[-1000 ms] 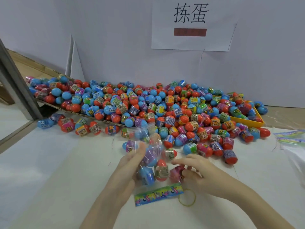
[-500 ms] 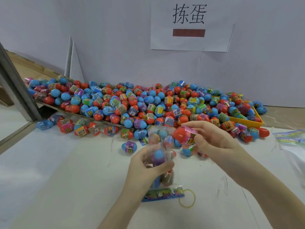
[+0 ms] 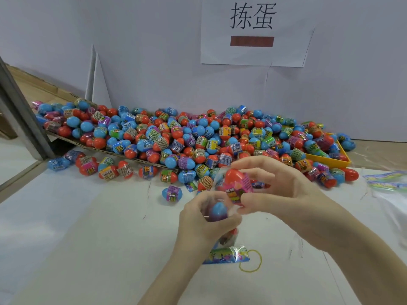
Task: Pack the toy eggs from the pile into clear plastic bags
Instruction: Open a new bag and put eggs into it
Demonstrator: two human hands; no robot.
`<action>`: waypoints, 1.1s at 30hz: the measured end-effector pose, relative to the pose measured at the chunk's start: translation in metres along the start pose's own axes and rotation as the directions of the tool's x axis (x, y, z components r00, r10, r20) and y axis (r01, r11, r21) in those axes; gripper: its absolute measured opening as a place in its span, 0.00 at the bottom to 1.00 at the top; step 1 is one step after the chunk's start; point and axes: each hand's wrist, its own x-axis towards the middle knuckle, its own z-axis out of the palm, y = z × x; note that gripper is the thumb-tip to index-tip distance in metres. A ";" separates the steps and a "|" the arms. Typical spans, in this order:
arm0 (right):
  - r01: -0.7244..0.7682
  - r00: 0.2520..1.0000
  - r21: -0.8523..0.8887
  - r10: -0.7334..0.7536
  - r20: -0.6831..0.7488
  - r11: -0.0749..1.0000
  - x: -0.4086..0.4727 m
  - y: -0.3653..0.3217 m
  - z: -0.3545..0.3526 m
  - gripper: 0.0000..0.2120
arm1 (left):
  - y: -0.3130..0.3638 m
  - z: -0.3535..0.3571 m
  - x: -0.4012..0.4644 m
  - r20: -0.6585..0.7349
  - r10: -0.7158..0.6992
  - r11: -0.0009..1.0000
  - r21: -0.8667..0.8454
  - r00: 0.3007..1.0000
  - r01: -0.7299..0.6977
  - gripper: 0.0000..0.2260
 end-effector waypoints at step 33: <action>-0.050 0.993 -0.827 -0.064 -0.103 0.559 0.018 0.005 -0.003 0.15 | -0.005 -0.007 -0.003 0.068 -0.032 0.997 -0.073 0.997 0.037 0.19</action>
